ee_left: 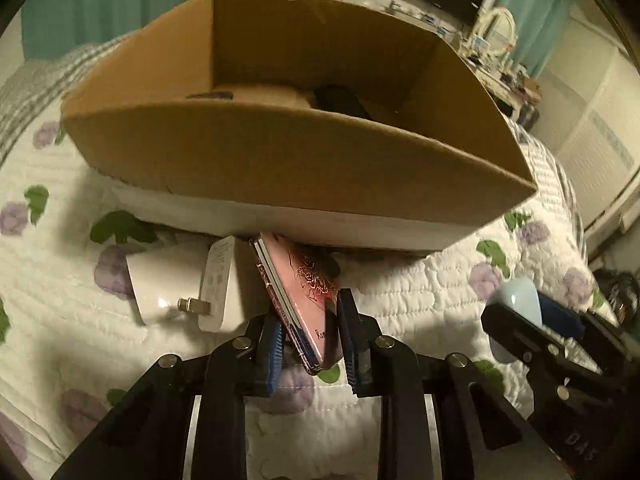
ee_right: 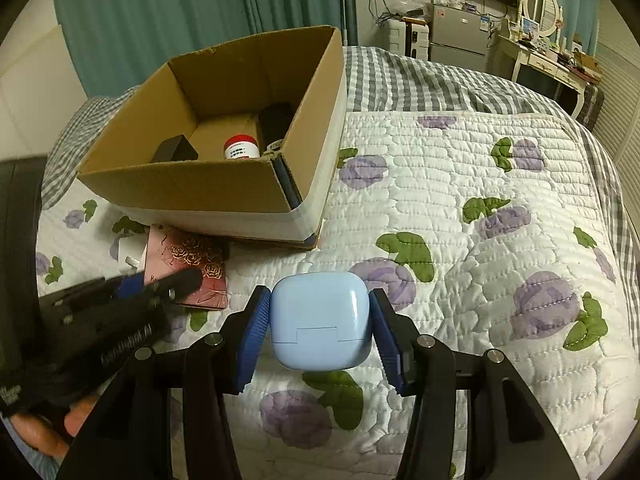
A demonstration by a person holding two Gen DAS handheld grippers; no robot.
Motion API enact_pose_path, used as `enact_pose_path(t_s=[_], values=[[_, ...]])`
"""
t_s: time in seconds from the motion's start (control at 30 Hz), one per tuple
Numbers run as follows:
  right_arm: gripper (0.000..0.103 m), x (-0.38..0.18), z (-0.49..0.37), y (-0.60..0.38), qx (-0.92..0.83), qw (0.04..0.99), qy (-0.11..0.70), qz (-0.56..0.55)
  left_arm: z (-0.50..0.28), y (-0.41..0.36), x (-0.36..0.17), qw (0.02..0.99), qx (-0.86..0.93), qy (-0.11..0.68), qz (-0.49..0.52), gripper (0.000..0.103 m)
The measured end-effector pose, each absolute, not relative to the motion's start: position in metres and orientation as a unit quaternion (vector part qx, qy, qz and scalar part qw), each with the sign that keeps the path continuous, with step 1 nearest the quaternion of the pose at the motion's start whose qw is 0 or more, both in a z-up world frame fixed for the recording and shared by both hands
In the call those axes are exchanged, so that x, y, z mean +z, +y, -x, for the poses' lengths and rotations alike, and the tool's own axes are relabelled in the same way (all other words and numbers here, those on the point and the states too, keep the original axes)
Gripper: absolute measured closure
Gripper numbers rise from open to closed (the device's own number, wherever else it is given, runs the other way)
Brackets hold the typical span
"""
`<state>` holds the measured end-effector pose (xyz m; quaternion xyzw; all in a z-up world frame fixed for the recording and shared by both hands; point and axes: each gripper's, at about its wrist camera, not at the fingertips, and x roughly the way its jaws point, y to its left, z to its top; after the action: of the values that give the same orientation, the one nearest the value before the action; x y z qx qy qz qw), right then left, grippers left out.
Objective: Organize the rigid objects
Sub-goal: 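Lift the pink phone case and blue earbud case toward the box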
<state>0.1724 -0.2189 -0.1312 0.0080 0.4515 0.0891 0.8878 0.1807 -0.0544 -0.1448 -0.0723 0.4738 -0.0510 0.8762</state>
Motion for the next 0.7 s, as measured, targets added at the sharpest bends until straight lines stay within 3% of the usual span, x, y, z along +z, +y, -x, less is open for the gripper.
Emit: enact_pose_path(t_s=[0.23,0.7], values=[[0.053,-0.129,-0.169,-0.215,0.085,0.891,0.447,0.007,-0.163,-0.068,-0.131,0.888,-0.050,0.457,0.027,0.093],[0.053,-0.092,-0.120,-0.197,0.085,0.909,0.409,0.016,-0.103,-0.060,-0.069,0.922,-0.033,0.386,-0.022,0.093]])
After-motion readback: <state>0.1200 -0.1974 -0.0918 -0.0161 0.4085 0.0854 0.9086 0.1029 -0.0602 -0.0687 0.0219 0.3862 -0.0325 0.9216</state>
